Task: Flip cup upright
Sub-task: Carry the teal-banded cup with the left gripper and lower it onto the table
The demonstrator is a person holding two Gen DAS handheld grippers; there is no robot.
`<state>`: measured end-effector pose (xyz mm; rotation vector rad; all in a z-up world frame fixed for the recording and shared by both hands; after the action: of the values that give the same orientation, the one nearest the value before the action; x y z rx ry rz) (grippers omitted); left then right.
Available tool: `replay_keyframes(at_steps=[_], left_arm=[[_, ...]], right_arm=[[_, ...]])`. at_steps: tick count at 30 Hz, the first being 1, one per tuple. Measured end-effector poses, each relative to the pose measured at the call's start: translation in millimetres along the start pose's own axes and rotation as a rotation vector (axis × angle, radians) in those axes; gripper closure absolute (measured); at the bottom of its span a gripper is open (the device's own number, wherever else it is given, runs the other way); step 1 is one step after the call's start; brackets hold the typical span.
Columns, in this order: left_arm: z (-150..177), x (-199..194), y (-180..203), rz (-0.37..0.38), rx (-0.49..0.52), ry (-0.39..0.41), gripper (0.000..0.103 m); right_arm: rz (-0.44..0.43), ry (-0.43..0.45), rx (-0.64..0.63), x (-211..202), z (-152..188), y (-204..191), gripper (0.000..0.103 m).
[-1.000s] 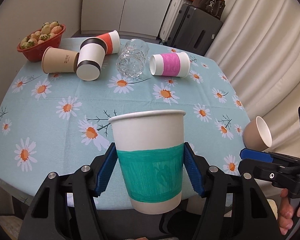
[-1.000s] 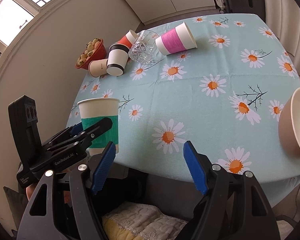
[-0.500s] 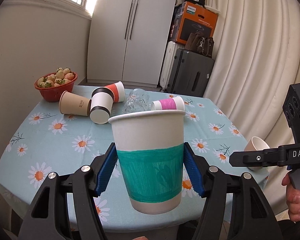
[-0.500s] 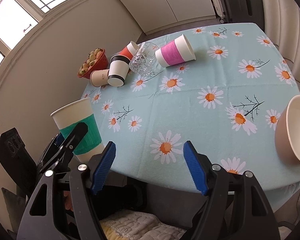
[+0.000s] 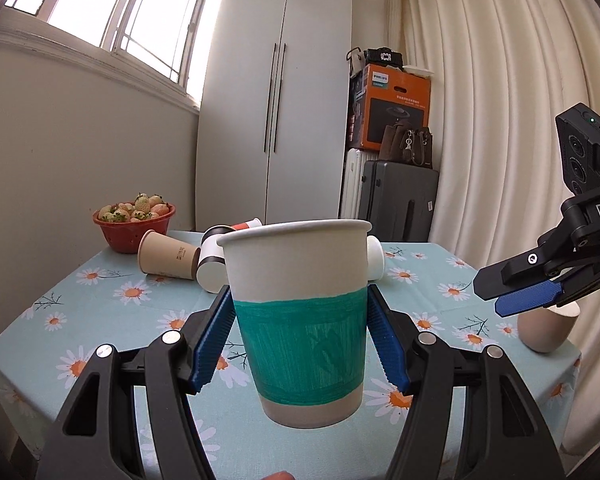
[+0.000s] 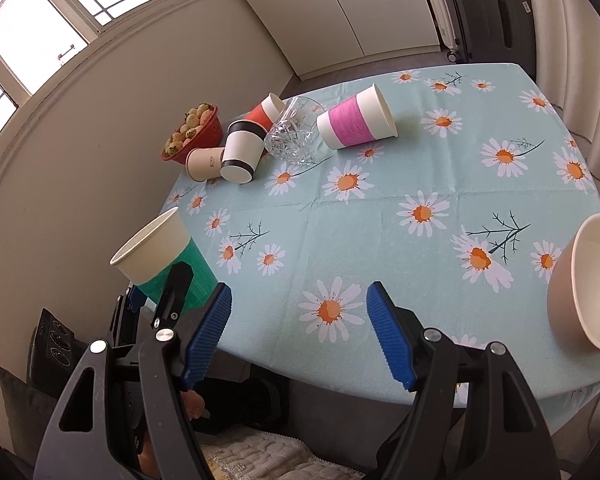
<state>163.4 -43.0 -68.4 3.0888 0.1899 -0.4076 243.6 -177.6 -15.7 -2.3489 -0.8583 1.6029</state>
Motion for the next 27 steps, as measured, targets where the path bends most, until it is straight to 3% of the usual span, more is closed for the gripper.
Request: replay_keyframes(at_steps=[11,15,21,27], left_arm=[[27.6,6.4,11.5,-0.091,0.058,0.115,0.039],[42.6,11.9,18.7,-0.113,0.092,0.103,0.038],[43.5,8.3,28.1,-0.123,0.13,0.147,0.038],[48.8,16.2,19.9,-0.146,0.105,0.133,0.038]], right_arm=[[-0.001,-0.01,-0.023,10.6,7.6,-1.4,0.033],[0.003,-0.015,-0.024,13.0,8.7,-0.2,0.033],[0.013,-0.022,-0.019,16.3,9.3,2.2,0.033],[0.021,-0.03,-0.019,19.0,11.8,2.9,0.033]])
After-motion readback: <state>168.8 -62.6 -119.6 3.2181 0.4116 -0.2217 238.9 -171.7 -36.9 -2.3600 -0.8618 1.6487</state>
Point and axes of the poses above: each gripper's, at about its wrist camera, not at the fingertips, and x roughly the way its jaws point, y to its right, z to its underside, the point moved 6 cm from there along x, roughly the way its jaws point, and after that the axes turned 3 degrees about x, right-handed, at the moved point
